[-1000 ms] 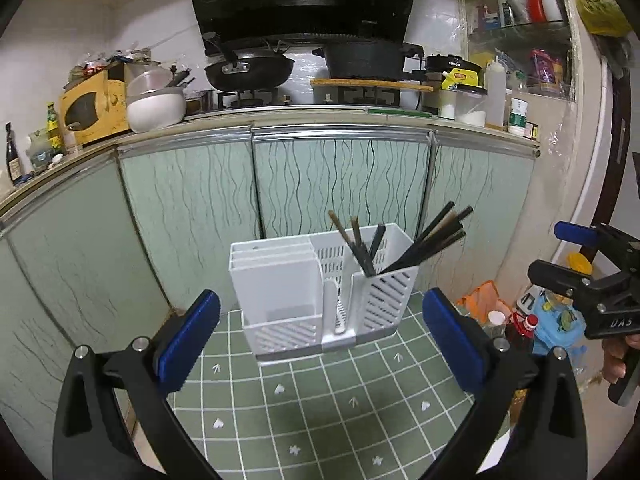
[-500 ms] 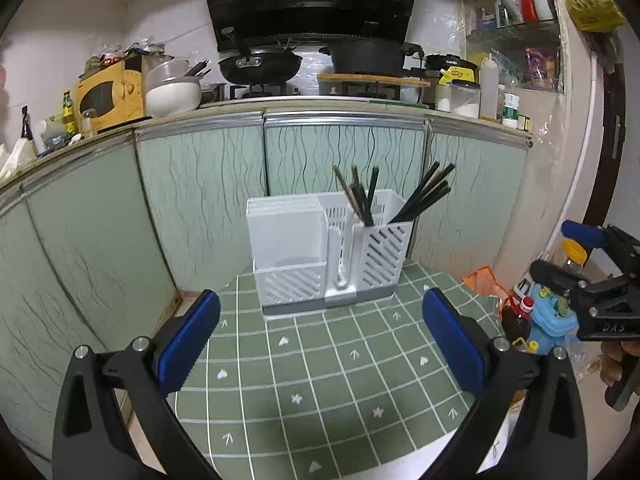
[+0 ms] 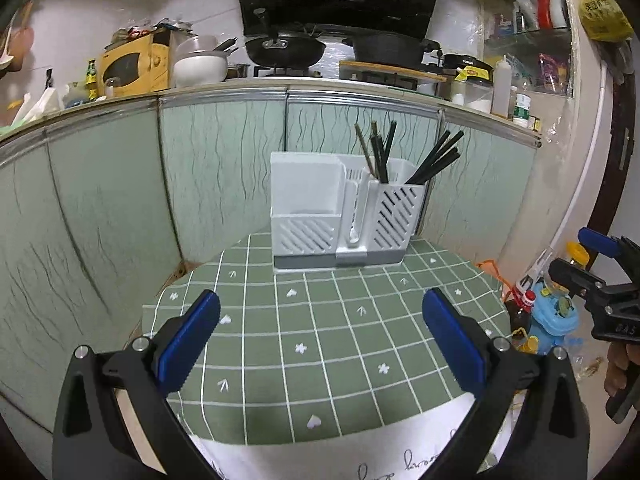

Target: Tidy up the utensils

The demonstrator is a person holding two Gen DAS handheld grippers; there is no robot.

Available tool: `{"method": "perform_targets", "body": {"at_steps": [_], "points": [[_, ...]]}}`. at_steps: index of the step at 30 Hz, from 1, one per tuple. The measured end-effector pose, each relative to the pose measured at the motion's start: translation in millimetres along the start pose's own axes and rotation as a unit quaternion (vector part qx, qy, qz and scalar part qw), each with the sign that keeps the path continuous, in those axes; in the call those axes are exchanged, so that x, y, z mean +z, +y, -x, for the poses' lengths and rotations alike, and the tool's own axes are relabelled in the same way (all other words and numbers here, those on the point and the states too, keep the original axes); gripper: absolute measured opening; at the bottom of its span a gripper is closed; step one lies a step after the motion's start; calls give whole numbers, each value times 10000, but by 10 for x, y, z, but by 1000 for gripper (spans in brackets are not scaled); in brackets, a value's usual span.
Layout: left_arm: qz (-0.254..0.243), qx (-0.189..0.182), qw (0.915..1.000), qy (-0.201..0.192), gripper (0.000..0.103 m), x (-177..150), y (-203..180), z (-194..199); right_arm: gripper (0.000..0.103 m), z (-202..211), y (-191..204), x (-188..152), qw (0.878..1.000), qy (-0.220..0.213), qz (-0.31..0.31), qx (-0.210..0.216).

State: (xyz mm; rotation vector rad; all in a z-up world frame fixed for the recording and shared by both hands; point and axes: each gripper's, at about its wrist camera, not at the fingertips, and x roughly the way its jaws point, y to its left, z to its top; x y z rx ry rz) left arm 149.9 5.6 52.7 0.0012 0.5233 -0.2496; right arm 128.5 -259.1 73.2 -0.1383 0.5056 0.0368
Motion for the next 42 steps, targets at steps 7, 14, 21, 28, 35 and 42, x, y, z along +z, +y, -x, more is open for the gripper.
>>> {"method": "perform_targets", "body": {"at_steps": [7,14,21,28,35,42], "points": [[86,64,9999,79,98,-286,46,24,95,25,84,-301,9999,27,71,-113],[14,220,9997,77,98,-542,21,99,95,1,134,-581,9999,132,54,-89],[-182,409,9989,134,98,-742,-50,136,95,15,125,-808,9997,210,-12,-130],[-68,382,9991,189,98,-898,-61,204,95,55,62,-898,9994,225,-146,-198],[-150,553,9983,92,98,-918,-100,291,95,116,78,-884,9995,183,-140,-198],[-112,644,9979,38,98,-839,-95,351,95,182,101,-809,9997,124,-128,-147]]}}
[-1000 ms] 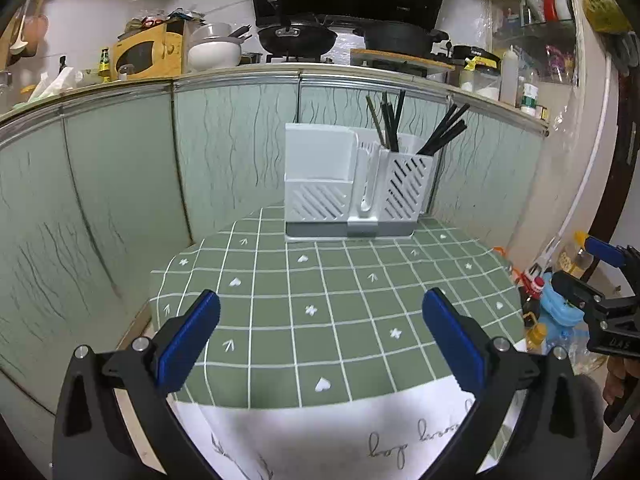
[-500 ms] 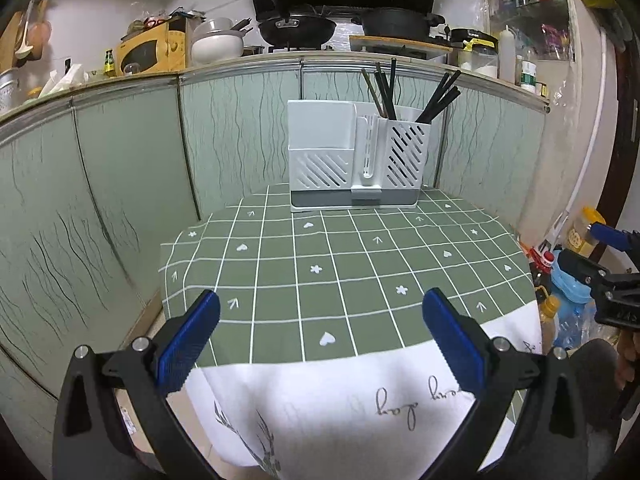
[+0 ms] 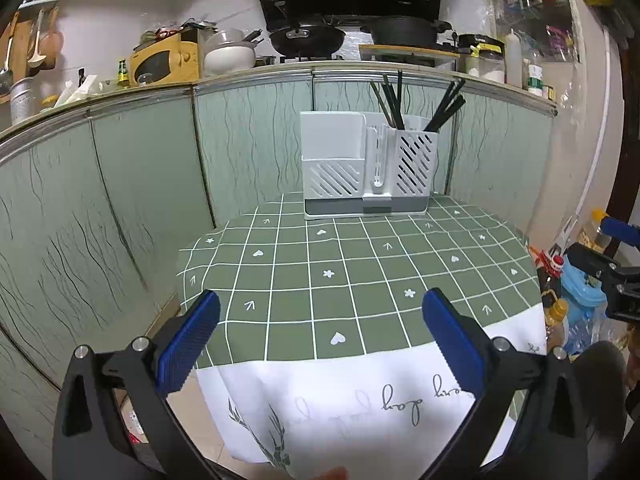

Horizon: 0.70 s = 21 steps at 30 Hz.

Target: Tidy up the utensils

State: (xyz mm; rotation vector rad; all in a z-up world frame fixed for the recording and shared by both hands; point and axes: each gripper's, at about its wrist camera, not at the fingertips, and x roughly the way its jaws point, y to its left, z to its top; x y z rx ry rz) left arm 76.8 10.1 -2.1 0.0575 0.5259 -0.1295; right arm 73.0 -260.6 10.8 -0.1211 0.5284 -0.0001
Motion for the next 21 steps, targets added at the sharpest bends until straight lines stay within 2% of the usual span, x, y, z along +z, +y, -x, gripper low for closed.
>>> {"method": "perform_targets", "body": {"at_steps": [11,21], "points": [[255,-73,9996,-74,98,72,79,104,95,34,-79,38,9999,-34,-98,-31],[369,20,9993,-14,98,52,116,69,95,46,-78,-6,10000,-2,-77,-30]]}}
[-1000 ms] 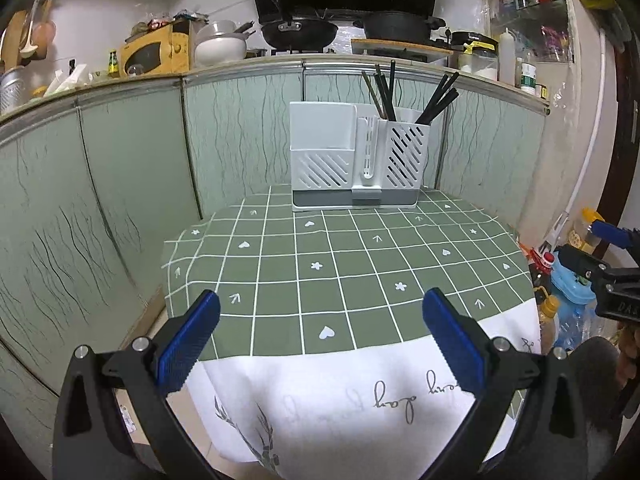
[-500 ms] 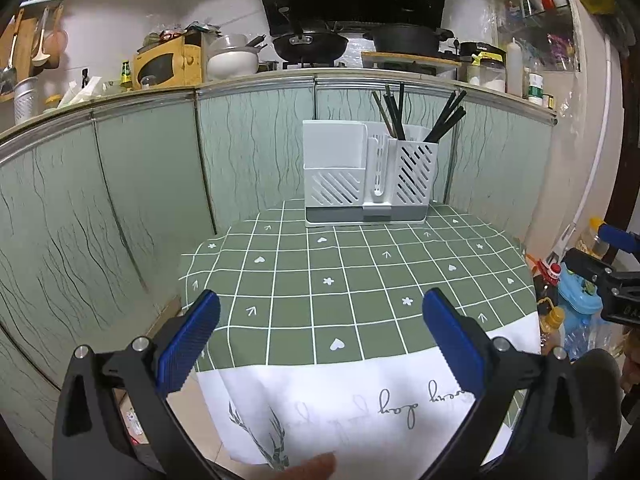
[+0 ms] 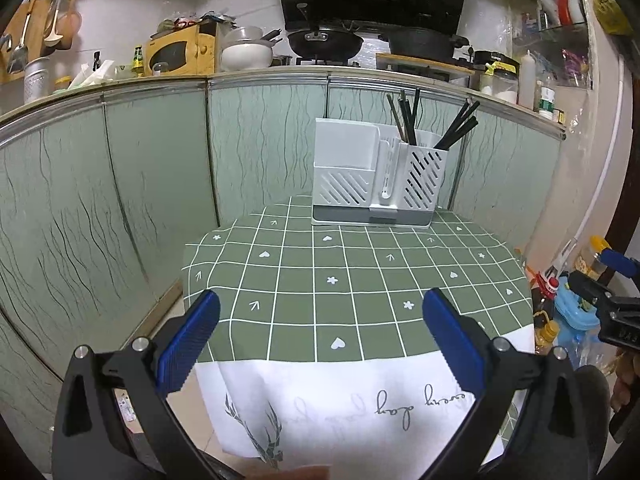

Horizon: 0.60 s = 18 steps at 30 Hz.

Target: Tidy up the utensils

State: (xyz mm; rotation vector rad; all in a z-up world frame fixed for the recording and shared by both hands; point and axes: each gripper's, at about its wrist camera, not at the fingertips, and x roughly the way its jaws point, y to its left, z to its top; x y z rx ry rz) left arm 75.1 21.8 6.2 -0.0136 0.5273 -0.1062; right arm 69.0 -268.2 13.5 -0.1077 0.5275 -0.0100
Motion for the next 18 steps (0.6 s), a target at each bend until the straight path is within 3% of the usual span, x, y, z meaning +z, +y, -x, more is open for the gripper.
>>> {"method": "perform_targets", "body": {"at_steps": [18], "points": [[-109,-65,9999,114,98,-47,-57,-5,95,-9,0,-46,10000,45,-1,-15]]}}
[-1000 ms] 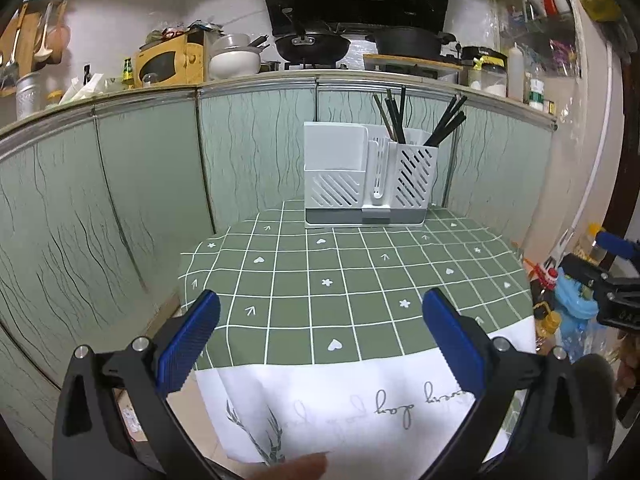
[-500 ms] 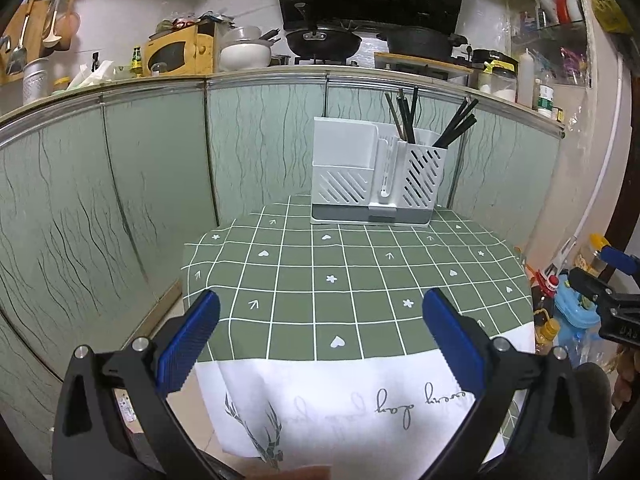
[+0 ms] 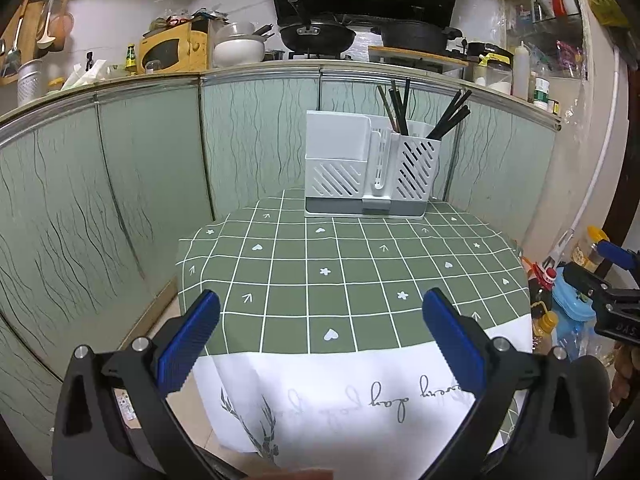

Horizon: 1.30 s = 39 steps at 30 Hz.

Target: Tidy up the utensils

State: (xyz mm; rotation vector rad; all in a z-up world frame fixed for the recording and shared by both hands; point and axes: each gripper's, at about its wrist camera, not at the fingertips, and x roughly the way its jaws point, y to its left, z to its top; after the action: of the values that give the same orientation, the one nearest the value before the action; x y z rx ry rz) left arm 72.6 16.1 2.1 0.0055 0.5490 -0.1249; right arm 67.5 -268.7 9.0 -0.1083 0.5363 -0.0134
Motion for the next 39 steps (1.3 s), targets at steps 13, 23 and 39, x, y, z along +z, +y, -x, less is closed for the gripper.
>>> {"method": "perform_targets", "body": {"at_steps": [13,23,39], "points": [[-98,18,9999,111,98,-3,-51,-14,95,9,6,5,10000,-5,14,0],[-193,40,9997,117,98,17,-92,-6,95,16,23,22,10000,-8,20,8],[-292,20,9994,180,98,8,-166,-36,95,39,21,28,10000,-18,1,18]]}}
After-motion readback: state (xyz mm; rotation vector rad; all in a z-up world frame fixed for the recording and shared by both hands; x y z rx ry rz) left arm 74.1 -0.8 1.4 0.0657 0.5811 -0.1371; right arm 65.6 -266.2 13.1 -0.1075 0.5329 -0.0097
